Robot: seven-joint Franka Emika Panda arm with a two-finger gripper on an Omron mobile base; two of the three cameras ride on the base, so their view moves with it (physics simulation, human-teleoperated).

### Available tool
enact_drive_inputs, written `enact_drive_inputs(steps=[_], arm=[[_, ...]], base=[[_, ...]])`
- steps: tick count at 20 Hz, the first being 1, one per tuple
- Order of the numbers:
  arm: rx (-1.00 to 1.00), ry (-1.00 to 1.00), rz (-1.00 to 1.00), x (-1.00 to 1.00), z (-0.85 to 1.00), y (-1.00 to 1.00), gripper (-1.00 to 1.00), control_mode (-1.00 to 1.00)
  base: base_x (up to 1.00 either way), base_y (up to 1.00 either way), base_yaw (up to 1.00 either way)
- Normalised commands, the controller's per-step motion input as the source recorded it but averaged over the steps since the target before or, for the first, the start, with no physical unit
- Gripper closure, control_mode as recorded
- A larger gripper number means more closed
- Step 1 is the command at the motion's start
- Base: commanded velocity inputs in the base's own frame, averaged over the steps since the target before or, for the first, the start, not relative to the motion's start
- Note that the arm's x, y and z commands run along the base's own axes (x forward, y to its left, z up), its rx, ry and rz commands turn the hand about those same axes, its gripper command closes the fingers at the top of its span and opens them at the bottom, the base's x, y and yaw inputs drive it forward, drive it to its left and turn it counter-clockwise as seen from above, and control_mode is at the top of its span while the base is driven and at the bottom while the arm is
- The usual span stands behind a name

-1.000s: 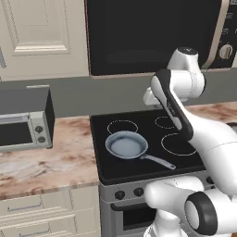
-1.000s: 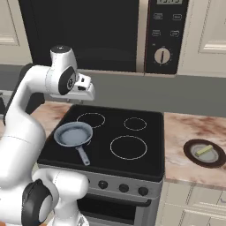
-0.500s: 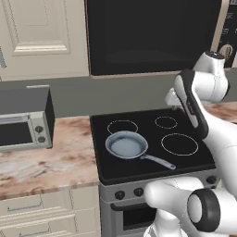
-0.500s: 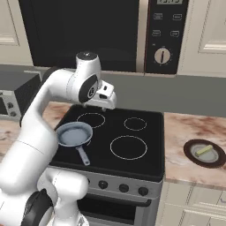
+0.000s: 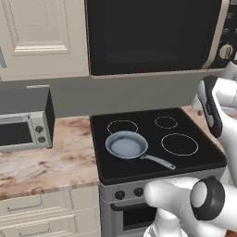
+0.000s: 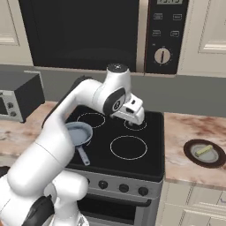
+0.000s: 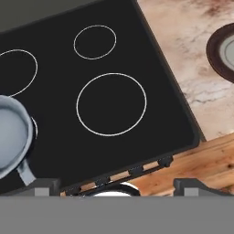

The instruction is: Pick up the butter stick and place it in the pan. Then turn on the burner for the pan.

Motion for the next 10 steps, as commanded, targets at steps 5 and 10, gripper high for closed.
enact_drive_inputs(steps=[5,10], arm=[[0.00,0.03,-0.15,0.00,-0.16,-0.92,-1.00,-1.00],[0.02,0.06,-0.09,0.04,0.00,-0.43,-1.00,-1.00]], base=[[0.00,0.00,0.00],[0.00,0.00,0.00]])
